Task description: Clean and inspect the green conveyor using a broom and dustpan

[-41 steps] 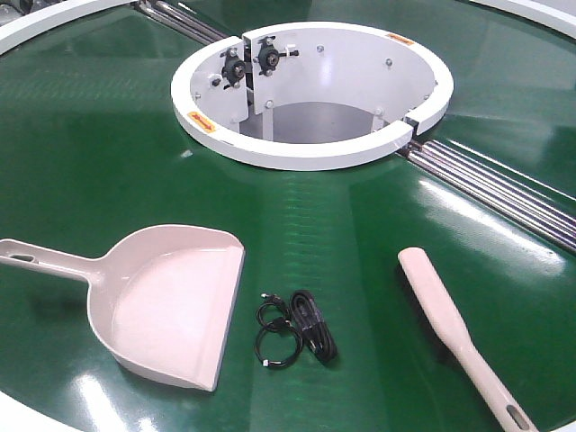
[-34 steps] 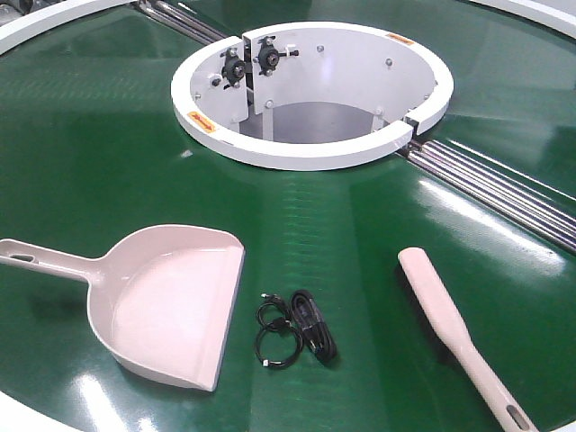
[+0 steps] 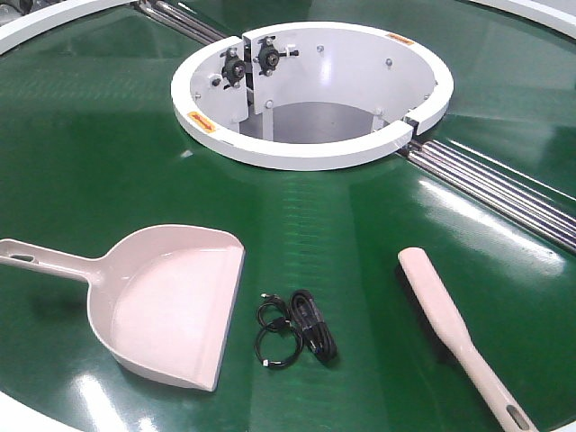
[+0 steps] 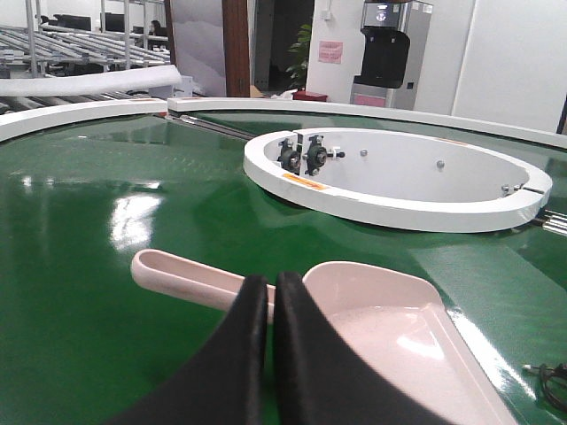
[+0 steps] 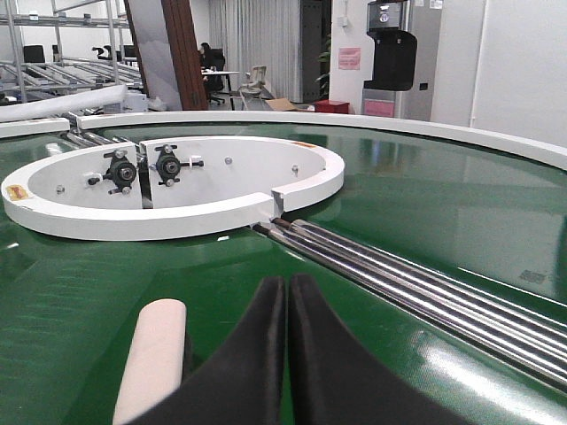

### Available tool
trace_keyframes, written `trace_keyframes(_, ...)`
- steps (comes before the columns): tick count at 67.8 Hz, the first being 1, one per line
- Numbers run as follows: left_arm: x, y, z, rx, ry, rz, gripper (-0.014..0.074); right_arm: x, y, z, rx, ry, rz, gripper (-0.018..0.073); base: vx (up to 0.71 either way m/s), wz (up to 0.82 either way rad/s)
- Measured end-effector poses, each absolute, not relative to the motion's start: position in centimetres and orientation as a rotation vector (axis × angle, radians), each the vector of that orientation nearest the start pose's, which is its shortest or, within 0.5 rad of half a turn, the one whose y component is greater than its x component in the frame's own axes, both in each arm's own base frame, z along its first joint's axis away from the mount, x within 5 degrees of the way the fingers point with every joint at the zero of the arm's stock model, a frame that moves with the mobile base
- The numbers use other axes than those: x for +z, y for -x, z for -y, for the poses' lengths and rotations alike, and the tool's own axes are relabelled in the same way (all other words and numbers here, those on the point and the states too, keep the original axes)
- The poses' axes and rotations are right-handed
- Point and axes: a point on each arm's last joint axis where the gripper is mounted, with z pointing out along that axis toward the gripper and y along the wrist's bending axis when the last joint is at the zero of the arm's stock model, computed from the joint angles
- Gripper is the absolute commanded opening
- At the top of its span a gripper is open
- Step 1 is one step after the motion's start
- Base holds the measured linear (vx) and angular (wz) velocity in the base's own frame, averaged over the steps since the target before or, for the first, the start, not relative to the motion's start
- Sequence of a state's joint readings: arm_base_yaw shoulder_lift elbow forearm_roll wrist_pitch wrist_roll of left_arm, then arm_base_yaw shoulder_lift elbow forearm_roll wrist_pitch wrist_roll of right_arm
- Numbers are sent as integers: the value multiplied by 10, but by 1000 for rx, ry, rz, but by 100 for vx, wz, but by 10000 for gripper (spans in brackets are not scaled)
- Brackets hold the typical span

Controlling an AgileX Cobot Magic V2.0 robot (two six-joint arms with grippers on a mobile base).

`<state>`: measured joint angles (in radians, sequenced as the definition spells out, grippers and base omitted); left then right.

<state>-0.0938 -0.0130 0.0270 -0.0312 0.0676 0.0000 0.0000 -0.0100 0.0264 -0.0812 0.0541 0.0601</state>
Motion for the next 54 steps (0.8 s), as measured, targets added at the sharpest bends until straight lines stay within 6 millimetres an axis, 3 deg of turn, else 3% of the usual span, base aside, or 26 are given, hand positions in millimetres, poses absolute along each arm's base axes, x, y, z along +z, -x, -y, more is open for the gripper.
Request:
trace_keyframes(28, 203, -56, 5, -83, -64, -1516, -7, 195, -57, 1, -23, 10, -1605, -9, 0, 0)
trace_keyframes(41, 234, -50, 4, -32, -83, -1227, -7, 186, -56, 1, -28, 4, -1702, -9, 0, 0)
trace_keyframes(47, 259, -47, 4, -32, -88, -1238, -7, 184, -56, 2, -30, 3, -1728, -9, 0, 0)
trace_keyframes(54, 285, -52, 5, -32, -105, -1379, -7, 184, -56, 2, -30, 3, -1730, -9, 0, 0)
